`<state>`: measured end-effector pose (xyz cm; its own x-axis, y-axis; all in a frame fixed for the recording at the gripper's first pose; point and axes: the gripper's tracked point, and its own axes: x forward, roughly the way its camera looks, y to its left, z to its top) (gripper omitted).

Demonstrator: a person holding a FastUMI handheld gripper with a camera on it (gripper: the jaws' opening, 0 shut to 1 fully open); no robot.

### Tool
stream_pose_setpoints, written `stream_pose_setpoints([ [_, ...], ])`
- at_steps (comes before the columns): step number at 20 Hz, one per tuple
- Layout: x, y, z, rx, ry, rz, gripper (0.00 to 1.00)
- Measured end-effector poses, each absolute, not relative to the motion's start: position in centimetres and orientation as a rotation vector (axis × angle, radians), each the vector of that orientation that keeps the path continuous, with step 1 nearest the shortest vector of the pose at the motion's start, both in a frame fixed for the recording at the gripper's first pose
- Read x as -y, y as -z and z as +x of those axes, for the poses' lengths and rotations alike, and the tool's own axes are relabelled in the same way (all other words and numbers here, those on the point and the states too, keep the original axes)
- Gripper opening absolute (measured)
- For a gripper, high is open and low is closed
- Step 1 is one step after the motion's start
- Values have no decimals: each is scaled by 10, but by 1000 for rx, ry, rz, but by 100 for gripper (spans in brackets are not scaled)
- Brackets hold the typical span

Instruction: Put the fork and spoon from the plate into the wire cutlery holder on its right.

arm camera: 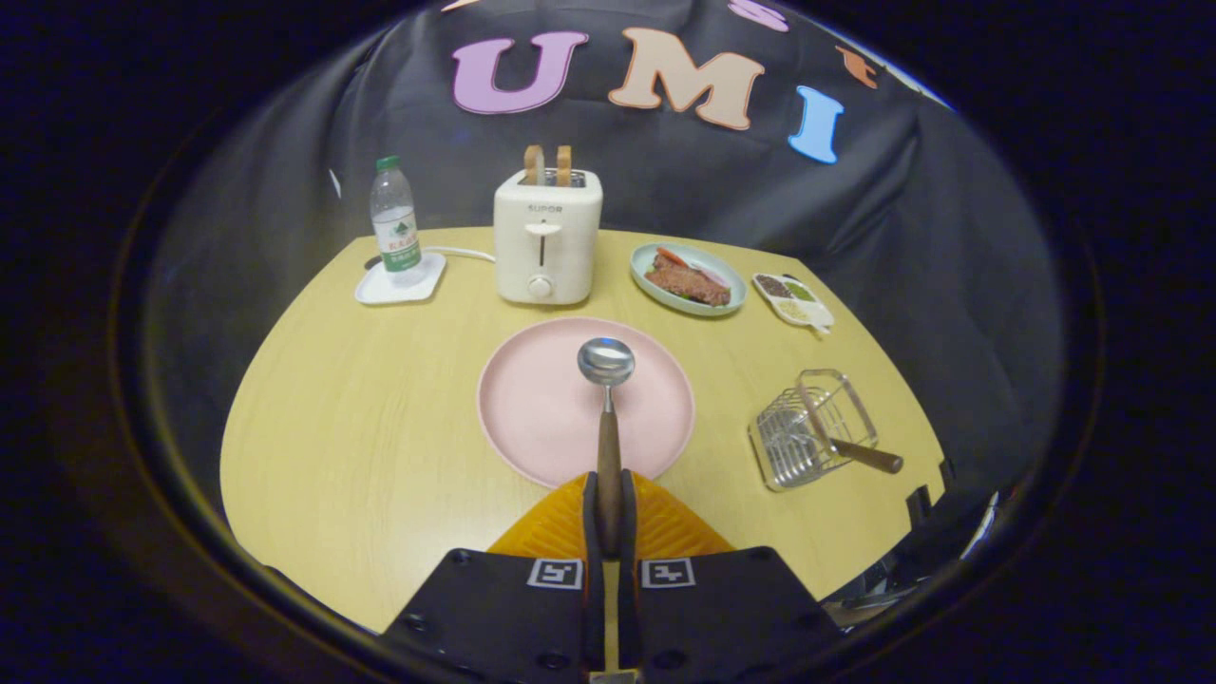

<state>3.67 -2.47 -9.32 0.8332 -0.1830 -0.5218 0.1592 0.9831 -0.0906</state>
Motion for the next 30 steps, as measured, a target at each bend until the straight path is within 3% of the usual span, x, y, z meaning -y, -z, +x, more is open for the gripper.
stream_pose_setpoints([
  [12, 118, 10, 9, -668, 500, 113, 8],
  [22, 161, 40, 7, -864, 636, 373, 8],
  [30, 172, 66, 21, -1000, 650, 566, 8],
])
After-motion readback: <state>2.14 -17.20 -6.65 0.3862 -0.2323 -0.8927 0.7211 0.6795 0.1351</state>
